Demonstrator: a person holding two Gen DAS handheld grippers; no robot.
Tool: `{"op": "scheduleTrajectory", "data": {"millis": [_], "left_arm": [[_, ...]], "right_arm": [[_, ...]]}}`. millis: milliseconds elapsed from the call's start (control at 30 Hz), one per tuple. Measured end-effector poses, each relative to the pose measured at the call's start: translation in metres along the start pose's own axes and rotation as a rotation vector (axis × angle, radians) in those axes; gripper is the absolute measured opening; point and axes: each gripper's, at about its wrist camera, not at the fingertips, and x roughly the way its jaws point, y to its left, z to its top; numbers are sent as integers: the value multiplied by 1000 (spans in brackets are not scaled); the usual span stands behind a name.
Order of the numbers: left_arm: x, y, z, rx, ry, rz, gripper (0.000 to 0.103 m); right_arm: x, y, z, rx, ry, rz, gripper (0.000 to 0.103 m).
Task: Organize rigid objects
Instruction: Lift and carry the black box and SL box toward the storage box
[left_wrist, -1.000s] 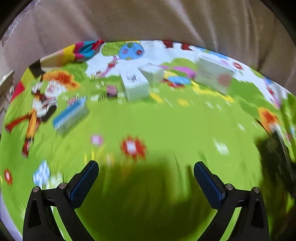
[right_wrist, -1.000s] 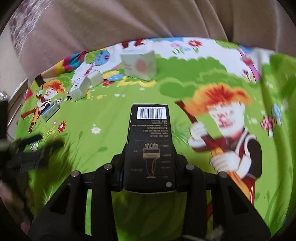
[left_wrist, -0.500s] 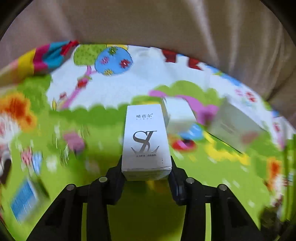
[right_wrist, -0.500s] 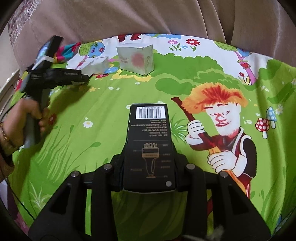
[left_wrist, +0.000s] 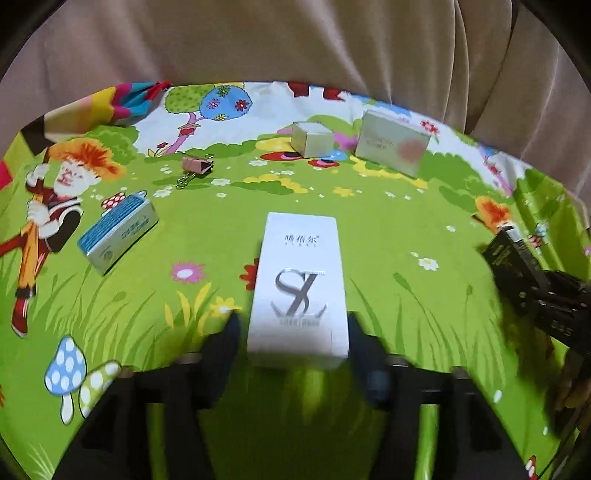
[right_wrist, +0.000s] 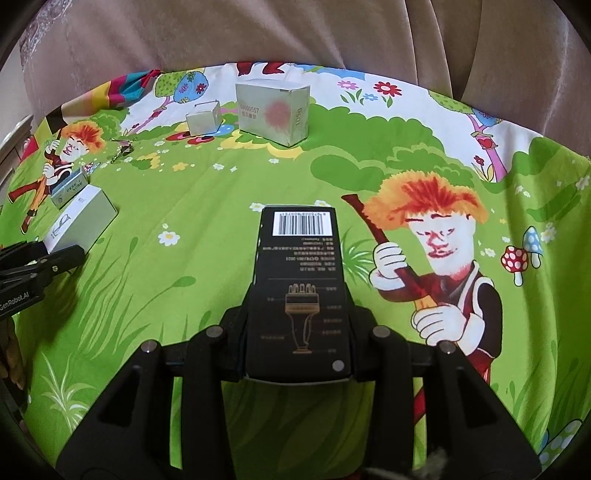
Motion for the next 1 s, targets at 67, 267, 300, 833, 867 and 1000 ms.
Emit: {"op": "scheduleTrajectory", "data": {"millis": [67,267,300,833,867,1000], "left_arm": [[8,-4,3,12,12,33,91],[17,-8,13,28,11,29,81],[15,-10,13,39,-3,21,45],[-80,-32,-59,37,-153,3,42],[-93,-27,-58,16,-197,6,42],[-146,-9,-45,-44,-384,36,42]], "right_arm": [[0,-1,0,5,0,22,54],[8,9,7,-46,13,2,66],[9,9,8,-38,12,-1,63],[-67,100,-57,-63,-82,-83,42],[-78,106,-55,-66,-123,-92,42],[-134,136,-39,-105,-350,-126,42]]}}
